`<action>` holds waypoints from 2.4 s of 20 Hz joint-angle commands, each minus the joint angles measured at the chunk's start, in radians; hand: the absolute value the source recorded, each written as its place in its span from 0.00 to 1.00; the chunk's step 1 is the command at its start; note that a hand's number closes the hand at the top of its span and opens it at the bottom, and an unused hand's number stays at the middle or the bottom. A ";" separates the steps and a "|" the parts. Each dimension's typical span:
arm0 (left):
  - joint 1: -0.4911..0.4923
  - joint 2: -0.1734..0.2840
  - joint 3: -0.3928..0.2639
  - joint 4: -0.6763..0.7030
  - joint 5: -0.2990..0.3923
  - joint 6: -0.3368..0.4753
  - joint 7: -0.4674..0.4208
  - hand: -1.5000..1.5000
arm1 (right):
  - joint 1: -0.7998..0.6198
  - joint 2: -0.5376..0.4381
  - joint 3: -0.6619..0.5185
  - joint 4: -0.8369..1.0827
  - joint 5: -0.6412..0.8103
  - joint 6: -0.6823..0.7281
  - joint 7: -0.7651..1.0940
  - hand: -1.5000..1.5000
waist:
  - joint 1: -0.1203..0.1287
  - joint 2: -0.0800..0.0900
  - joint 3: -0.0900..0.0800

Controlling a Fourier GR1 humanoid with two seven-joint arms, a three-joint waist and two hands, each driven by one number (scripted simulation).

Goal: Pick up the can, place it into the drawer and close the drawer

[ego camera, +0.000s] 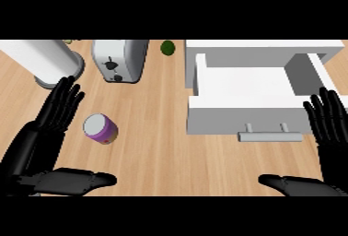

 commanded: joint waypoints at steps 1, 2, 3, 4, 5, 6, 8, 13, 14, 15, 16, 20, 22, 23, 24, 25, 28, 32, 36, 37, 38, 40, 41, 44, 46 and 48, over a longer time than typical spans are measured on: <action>0.058 -0.003 -0.008 -0.098 -0.008 -0.004 0.070 0.00 | 0.029 0.000 -0.024 0.062 -0.003 0.022 -0.051 0.00 | 0.005 -0.001 0.000; -0.003 -0.021 0.001 0.012 -0.010 0.002 0.044 0.00 | 0.021 -0.014 -0.022 -0.084 -0.012 0.008 0.094 0.00 | 0.001 -0.001 -0.001; -0.031 0.002 0.036 -0.036 0.023 -0.011 0.102 0.00 | 0.050 0.023 0.010 0.038 0.038 0.006 -0.037 0.00 | 0.002 0.000 0.000; -0.008 0.003 0.061 -0.078 0.039 0.004 0.114 0.00 | 0.126 -0.016 -0.062 -0.031 -0.050 0.060 -0.066 0.00 | 0.000 -0.001 0.000; 0.011 -0.020 0.040 -0.026 0.026 0.000 0.084 0.00 | 0.026 -0.014 -0.075 0.011 -0.052 0.037 -0.007 0.00 | 0.003 0.000 0.000; -0.007 -0.032 0.045 0.015 0.025 0.011 0.059 0.00 | 0.171 0.010 -0.021 -0.047 -0.036 0.072 -0.074 0.00 | -0.002 -0.001 0.000; 0.045 -0.027 0.065 -0.013 0.027 -0.009 0.028 0.00 | 0.114 0.008 -0.031 -0.067 -0.032 0.060 -0.020 0.00 | 0.002 -0.001 -0.001; 0.003 0.009 0.144 0.032 0.071 -0.033 0.066 0.00 | 0.123 0.013 -0.076 0.036 -0.046 0.090 -0.114 0.00 | 0.002 0.000 0.000; 0.018 -0.028 0.105 0.062 0.035 -0.015 0.028 0.00 | 0.137 -0.003 -0.105 0.003 -0.065 0.105 -0.103 0.00 | 0.001 0.000 0.000; 0.019 -0.017 0.125 0.094 0.039 -0.033 -0.016 0.00 | 0.185 0.022 -0.082 0.022 -0.050 0.118 -0.169 0.00 | 0.000 0.000 0.000; -0.017 -0.037 0.107 0.173 0.008 -0.019 -0.059 0.00 | 0.147 0.011 -0.084 -0.051 -0.054 0.092 -0.059 0.00 | -0.001 0.000 -0.001; -0.038 -0.053 0.090 0.167 -0.011 -0.002 -0.023 0.00 | 0.109 0.007 -0.110 0.042 -0.053 0.116 -0.110 0.00 | 0.001 0.000 -0.001; -0.071 -0.009 0.150 0.212 0.044 -0.047 -0.025 0.00 | 0.184 0.010 -0.120 -0.011 -0.068 0.148 -0.143 0.00 | -0.001 0.000 -0.001; -0.064 -0.054 0.098 0.253 -0.019 -0.010 -0.075 0.00 | 0.201 0.015 -0.124 -0.022 -0.073 0.148 -0.132 0.00 | -0.002 0.000 -0.001; -0.012 -0.058 0.111 0.270 -0.010 -0.026 -0.141 0.00 | 0.226 0.037 -0.100 0.046 -0.042 0.162 -0.219 0.00 | -0.001 0.000 0.000; 0.012 -0.071 0.090 0.238 -0.030 -0.013 -0.139 0.00 | 0.175 -0.002 -0.167 0.023 -0.102 0.170 -0.162 0.00 | 0.001 0.000 -0.001; -0.129 -0.052 0.138 0.382 -0.020 -0.004 -0.142 0.00 | 0.216 0.012 -0.149 -0.040 -0.101 0.179 -0.111 0.00 | -0.004 0.000 -0.001; -0.042 -0.048 0.140 0.358 -0.014 -0.030 -0.184 0.00 | 0.162 0.026 -0.151 0.026 -0.065 0.179 -0.142 0.00 | 0.001 0.000 -0.001; -0.053 -0.037 0.166 0.490 -0.040 -0.026 -0.295 0.00 | 0.175 0.016 -0.175 0.021 -0.072 0.200 -0.159 0.00 | 0.000 0.000 -0.001; -0.032 -0.053 0.160 0.520 -0.034 -0.032 -0.335 0.00 | 0.161 0.026 -0.174 0.057 -0.051 0.186 -0.176 0.00 | 0.001 0.000 -0.001; -0.040 -0.045 0.171 0.533 -0.025 -0.038 -0.331 0.00 | 0.184 0.024 -0.192 0.054 -0.097 0.218 -0.189 0.00 | 0.000 0.000 -0.001; -0.031 -0.057 0.157 0.520 -0.056 -0.008 -0.339 0.00 | 0.182 -0.005 -0.236 0.061 -0.129 0.247 -0.184 0.00 | 0.000 0.000 0.000; -0.017 -0.045 0.173 0.514 -0.034 -0.028 -0.356 0.00 | 0.130 -0.002 -0.225 0.008 -0.127 0.205 -0.080 0.00 | 0.002 0.000 -0.001; -0.024 -0.032 0.189 0.616 -0.031 -0.053 -0.422 0.00 | 0.185 0.037 -0.188 0.040 -0.074 0.232 -0.178 0.00 | 0.001 0.000 -0.001; -0.033 -0.043 0.186 0.611 -0.048 -0.017 -0.415 0.00 | 0.145 0.065 -0.163 0.115 -0.010 0.194 -0.231 0.00 | 0.002 0.000 0.000; -0.047 0.013 0.241 0.695 -0.014 -0.075 -0.472 0.00 | 0.138 0.045 -0.180 0.087 -0.043 0.210 -0.192 0.00 | 0.001 0.000 -0.001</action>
